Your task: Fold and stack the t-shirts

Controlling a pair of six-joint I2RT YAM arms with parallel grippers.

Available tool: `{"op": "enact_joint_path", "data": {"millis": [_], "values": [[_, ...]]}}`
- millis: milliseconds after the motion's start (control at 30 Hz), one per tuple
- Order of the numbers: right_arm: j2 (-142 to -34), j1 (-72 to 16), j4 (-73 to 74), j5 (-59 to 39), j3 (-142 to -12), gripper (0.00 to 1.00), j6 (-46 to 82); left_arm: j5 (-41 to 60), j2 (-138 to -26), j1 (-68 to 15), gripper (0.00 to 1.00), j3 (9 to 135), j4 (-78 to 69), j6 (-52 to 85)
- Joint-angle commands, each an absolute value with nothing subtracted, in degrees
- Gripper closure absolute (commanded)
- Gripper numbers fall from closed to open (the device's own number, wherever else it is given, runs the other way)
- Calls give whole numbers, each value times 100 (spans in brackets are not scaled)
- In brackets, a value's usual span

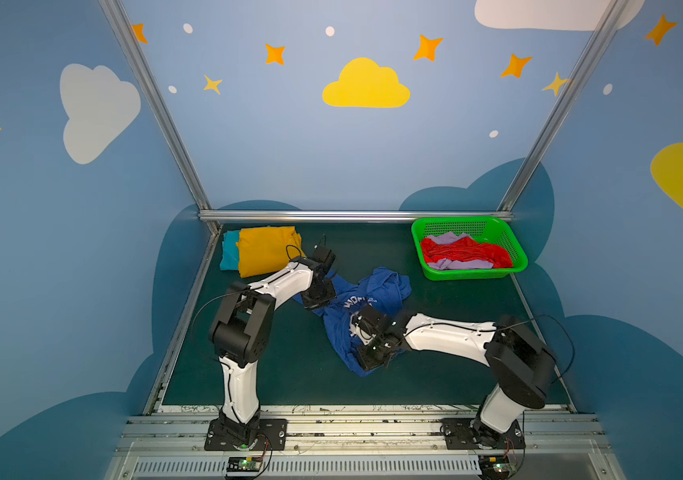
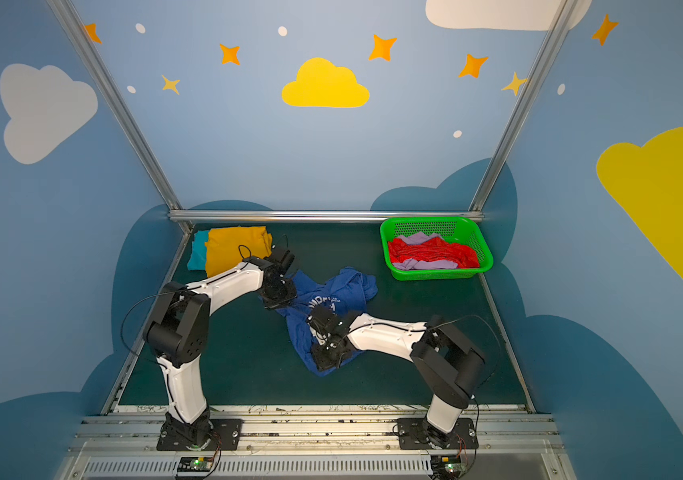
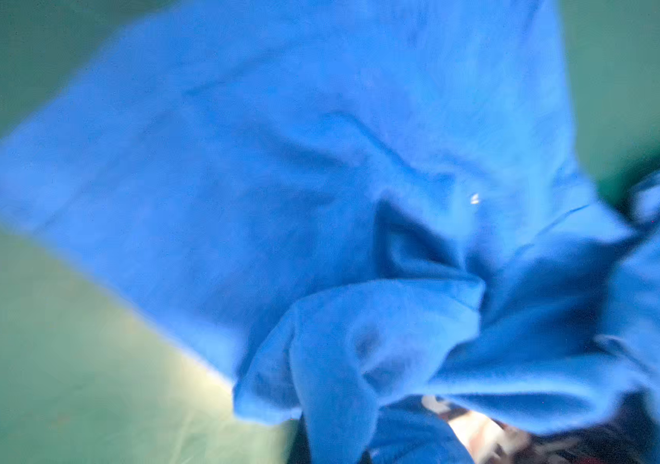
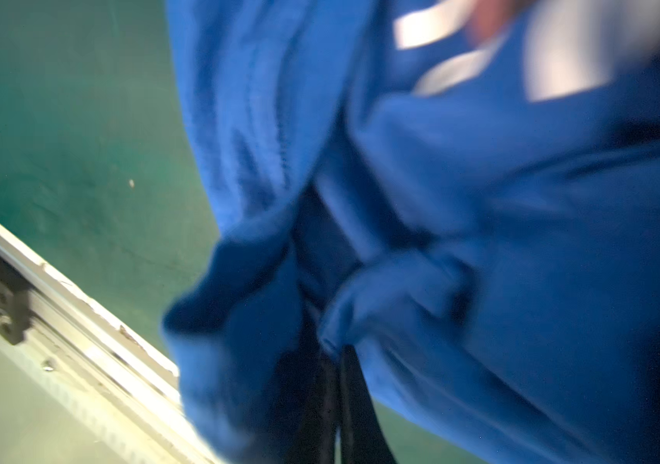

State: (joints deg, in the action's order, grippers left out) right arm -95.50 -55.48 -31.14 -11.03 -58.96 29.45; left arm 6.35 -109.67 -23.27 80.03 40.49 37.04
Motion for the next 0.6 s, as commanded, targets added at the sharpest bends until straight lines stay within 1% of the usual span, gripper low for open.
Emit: {"op": "enact_joint_path", "data": {"millis": [0,100,167,200,267,300,367,467,567], "values": [[-8572,-5039,-3721,-1056,-6236,100,2800,556,-10397,-2105,96,8230,4393,3610],[-7887,-4596,-4384,-478,-6767,100,2487,440,-10039,-2006,96,8515,4520,3491],[-7399,-4321,-4537,71,-7047,100,2257,369,-9829,-1965,96,8756,4557,3449],[-7206,-4261,-4487,376,-7083,100,2335,377,-9744,-1945,96,8880,4561,3451],[-6749,-4167,-4006,800,-6972,100,2246,442,-9588,-1934,96,9170,4482,3497],[-6477,-4149,-3570,937,-6823,100,2042,491,-9527,-1934,96,9297,4423,3546],[-6066,-4090,-3141,1175,-6840,100,1941,672,-9404,-1934,96,9582,4281,3590],[-5905,-4018,-3282,1639,-7406,100,1824,870,-9351,-1935,96,10003,4107,3730],[-5836,-3973,-3235,1817,-7958,100,1520,1126,-9564,-1965,96,10557,4052,3854]]}}
